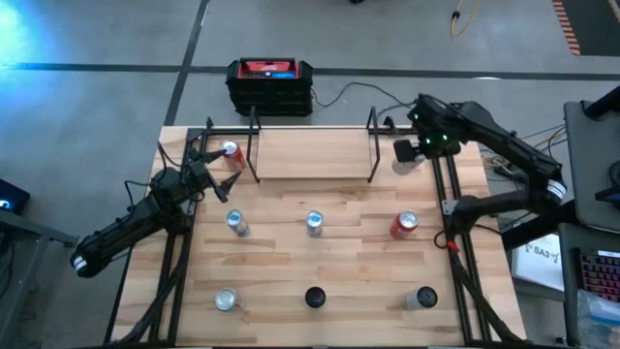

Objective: Place canned beverage on shelf
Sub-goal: Put the top red silver soda can on the shelf

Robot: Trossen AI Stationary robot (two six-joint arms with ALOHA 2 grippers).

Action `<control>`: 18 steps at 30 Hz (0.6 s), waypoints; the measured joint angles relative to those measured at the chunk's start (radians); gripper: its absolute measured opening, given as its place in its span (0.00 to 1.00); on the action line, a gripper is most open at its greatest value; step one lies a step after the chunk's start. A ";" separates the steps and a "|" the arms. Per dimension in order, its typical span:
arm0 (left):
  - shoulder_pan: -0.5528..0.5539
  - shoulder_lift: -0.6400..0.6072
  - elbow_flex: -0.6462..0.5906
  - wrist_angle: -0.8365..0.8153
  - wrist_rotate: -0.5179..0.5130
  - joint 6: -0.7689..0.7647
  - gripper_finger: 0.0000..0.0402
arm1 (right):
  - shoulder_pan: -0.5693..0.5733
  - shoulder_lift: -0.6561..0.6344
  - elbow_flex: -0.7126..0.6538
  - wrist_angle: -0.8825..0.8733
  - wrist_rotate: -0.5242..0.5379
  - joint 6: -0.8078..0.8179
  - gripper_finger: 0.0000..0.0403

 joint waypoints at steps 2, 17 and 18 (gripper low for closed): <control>0.000 0.000 0.000 0.000 0.000 0.000 0.99 | 0.069 -0.020 0.000 -0.022 0.007 0.057 0.74; 0.000 0.000 0.000 0.000 0.000 0.000 0.99 | 0.488 0.118 0.001 0.088 0.078 0.297 0.75; 0.000 0.000 0.000 0.000 0.000 0.000 0.99 | 0.502 0.139 0.008 0.102 0.077 0.297 0.75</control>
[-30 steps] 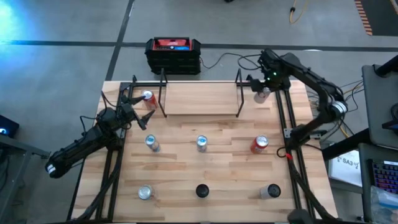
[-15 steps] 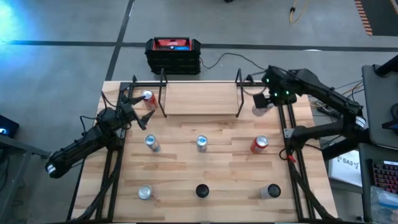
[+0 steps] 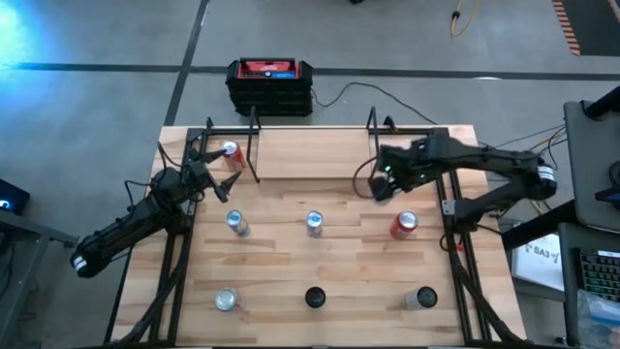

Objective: Place canned beverage on shelf
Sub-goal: Put the top red silver soda can on the shelf

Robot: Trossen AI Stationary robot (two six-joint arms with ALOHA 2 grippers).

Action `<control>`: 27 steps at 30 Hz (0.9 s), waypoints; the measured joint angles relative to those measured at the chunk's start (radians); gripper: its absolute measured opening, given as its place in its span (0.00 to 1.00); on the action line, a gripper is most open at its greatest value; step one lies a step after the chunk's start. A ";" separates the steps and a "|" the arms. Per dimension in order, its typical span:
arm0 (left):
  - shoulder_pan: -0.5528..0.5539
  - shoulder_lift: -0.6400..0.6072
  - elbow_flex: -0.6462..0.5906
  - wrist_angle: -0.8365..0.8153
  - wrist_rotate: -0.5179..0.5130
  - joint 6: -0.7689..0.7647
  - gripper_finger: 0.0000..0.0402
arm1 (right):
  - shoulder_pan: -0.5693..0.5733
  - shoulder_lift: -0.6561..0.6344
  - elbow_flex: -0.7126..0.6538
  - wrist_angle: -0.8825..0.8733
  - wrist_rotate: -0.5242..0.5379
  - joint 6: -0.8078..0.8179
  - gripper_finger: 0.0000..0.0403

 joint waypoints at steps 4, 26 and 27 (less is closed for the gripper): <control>0.000 0.000 0.000 0.000 0.000 0.000 0.99 | 0.023 0.074 0.025 0.049 0.004 -0.008 0.75; 0.000 0.000 0.000 0.000 0.000 0.000 0.99 | -0.079 0.454 0.481 -0.083 0.056 -0.277 0.75; 0.000 0.000 0.000 0.000 0.000 0.000 0.99 | -0.093 0.473 0.508 -0.108 0.055 -0.290 0.75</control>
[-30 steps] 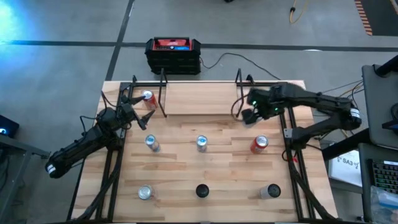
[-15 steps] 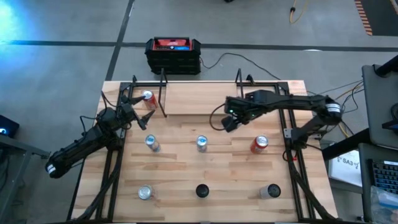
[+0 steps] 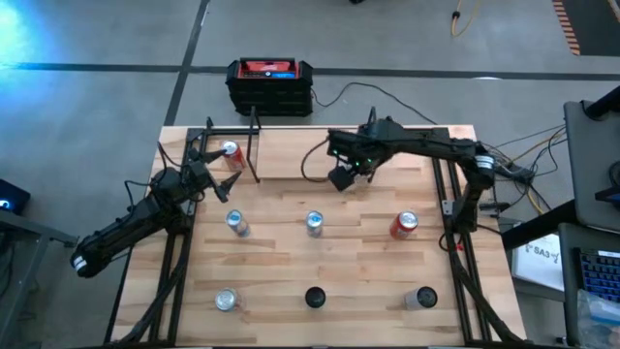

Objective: Place canned beverage on shelf
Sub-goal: Put the top red silver soda can on the shelf

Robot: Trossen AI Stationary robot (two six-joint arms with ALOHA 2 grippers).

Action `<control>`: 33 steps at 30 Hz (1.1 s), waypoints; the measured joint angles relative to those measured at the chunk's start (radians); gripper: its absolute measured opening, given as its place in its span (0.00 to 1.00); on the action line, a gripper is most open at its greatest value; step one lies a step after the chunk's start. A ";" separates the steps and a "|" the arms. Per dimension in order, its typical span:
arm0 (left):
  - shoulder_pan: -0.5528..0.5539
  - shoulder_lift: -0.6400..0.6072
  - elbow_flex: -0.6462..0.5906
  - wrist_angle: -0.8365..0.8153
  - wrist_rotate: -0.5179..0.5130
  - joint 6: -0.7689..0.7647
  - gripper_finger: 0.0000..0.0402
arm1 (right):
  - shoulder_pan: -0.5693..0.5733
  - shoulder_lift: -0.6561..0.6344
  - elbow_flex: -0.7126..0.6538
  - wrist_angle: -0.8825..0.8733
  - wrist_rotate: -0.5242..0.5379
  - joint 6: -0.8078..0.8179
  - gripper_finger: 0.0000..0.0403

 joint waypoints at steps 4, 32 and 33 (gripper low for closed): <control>0.000 0.000 0.000 0.000 0.000 0.000 0.99 | -0.050 0.065 0.103 -0.056 -0.002 -0.035 0.75; 0.000 0.000 0.000 0.000 0.000 0.000 0.99 | -0.343 0.217 0.197 0.031 -0.087 -0.200 0.75; 0.000 0.000 0.000 0.000 0.000 0.000 0.99 | -0.349 0.217 0.197 0.036 -0.086 -0.200 0.75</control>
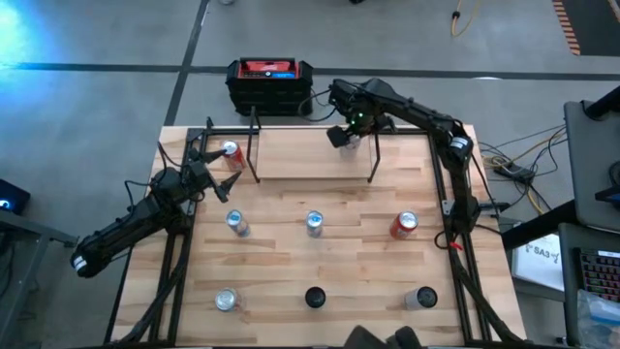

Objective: Place canned beverage on shelf
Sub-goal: Put the top red silver soda can on the shelf

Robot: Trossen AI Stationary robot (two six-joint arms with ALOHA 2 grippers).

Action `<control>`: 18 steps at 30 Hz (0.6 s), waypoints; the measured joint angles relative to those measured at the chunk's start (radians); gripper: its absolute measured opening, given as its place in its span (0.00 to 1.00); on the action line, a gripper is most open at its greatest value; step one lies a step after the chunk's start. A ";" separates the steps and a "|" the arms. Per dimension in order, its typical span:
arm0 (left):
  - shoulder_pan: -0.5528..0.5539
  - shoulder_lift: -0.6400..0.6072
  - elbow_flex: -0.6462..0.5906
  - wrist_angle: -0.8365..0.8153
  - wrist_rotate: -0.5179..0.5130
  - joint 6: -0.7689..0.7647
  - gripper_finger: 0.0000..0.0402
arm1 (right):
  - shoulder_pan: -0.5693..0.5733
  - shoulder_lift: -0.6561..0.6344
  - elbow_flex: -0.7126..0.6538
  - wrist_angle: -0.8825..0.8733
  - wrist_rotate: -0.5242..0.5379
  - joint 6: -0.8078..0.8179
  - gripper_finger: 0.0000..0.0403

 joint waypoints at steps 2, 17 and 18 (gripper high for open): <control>0.000 0.000 0.000 0.000 0.000 0.000 0.99 | -0.011 0.000 0.000 0.010 0.005 -0.011 0.75; 0.000 0.000 0.000 0.000 0.000 0.000 0.99 | -0.040 0.000 0.000 0.038 0.037 -0.078 0.75; 0.000 0.000 0.000 0.000 0.000 0.000 0.99 | -0.041 0.002 0.000 0.040 0.036 -0.090 0.75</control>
